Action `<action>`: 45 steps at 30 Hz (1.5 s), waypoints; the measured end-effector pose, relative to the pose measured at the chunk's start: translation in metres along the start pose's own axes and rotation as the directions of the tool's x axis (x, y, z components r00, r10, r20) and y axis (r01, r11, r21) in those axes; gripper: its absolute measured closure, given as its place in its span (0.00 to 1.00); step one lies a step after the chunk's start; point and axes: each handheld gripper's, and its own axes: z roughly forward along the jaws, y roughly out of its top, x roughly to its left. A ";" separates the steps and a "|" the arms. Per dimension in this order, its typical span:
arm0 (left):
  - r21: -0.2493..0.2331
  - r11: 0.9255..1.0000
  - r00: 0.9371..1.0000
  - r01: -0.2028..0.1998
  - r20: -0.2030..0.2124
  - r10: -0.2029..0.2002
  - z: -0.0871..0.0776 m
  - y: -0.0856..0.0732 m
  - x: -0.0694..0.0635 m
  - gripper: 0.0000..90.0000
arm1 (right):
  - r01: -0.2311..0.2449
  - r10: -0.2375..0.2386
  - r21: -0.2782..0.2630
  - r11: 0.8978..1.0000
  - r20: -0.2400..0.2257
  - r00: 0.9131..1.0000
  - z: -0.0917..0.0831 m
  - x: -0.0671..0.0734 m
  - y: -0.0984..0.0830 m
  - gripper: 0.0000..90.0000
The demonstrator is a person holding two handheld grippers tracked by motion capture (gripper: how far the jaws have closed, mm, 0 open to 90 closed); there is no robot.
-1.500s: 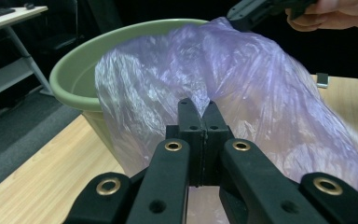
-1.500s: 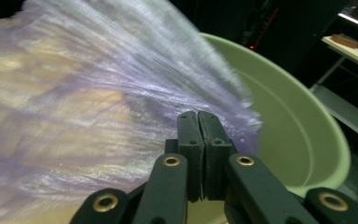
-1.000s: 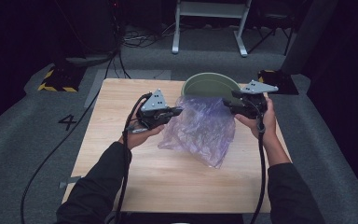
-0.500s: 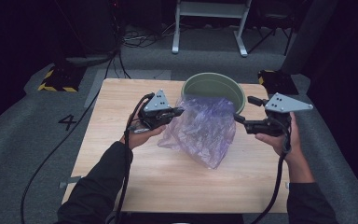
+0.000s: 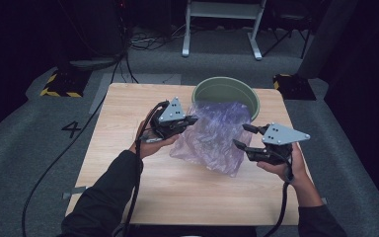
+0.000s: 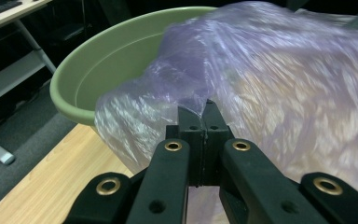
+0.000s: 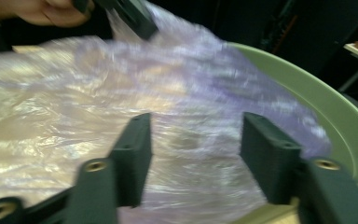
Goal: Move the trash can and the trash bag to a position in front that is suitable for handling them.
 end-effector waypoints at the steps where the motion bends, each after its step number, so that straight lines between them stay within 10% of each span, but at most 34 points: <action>1: -0.001 1.000 1.000 0.000 -0.002 0.000 0.000 0.001 0.000 1.00 | 0.004 -0.004 0.006 1.000 0.001 1.000 0.003 -0.001 -0.002 0.65; 6: 0.004 1.000 1.000 -0.006 -0.012 0.006 0.000 0.002 0.003 1.00 | -0.008 0.008 0.012 1.000 0.009 1.000 0.011 -0.009 -0.009 0.99; 15: -0.019 0.999 0.999 0.029 -0.029 -0.030 0.005 0.008 0.010 1.00 | -0.077 0.077 -0.007 0.997 0.067 0.995 0.014 -0.032 -0.005 1.00; 18: -0.030 0.999 0.999 0.039 -0.021 -0.039 0.007 0.012 0.010 1.00 | -0.168 0.169 -0.030 0.985 0.058 0.984 0.013 -0.039 -0.004 0.66; 23: -0.015 0.999 0.999 0.031 -0.024 -0.032 0.011 0.014 0.007 1.00 | -0.165 0.168 -0.057 0.985 0.057 0.984 -0.003 -0.025 0.004 0.45; 31: -0.004 0.999 0.998 0.045 -0.041 -0.045 0.011 0.013 0.011 1.00 | -0.043 0.036 -0.087 0.995 -0.074 0.997 -0.025 0.004 0.012 0.27; 36: -0.009 0.999 0.997 0.051 -0.050 -0.051 0.013 0.013 0.012 1.00 | 0.097 -0.106 -0.059 0.993 -0.165 0.981 -0.024 0.034 0.016 0.22; 39: -0.006 0.999 0.998 0.050 -0.045 -0.050 0.015 0.015 0.012 1.00 | 0.176 -0.175 -0.003 0.984 -0.138 0.975 -0.013 0.044 0.016 0.31; 45: -0.011 0.999 0.999 0.043 -0.032 -0.044 0.015 0.016 0.011 1.00 | 0.176 -0.174 0.033 0.984 -0.046 0.984 0.005 0.039 0.013 0.69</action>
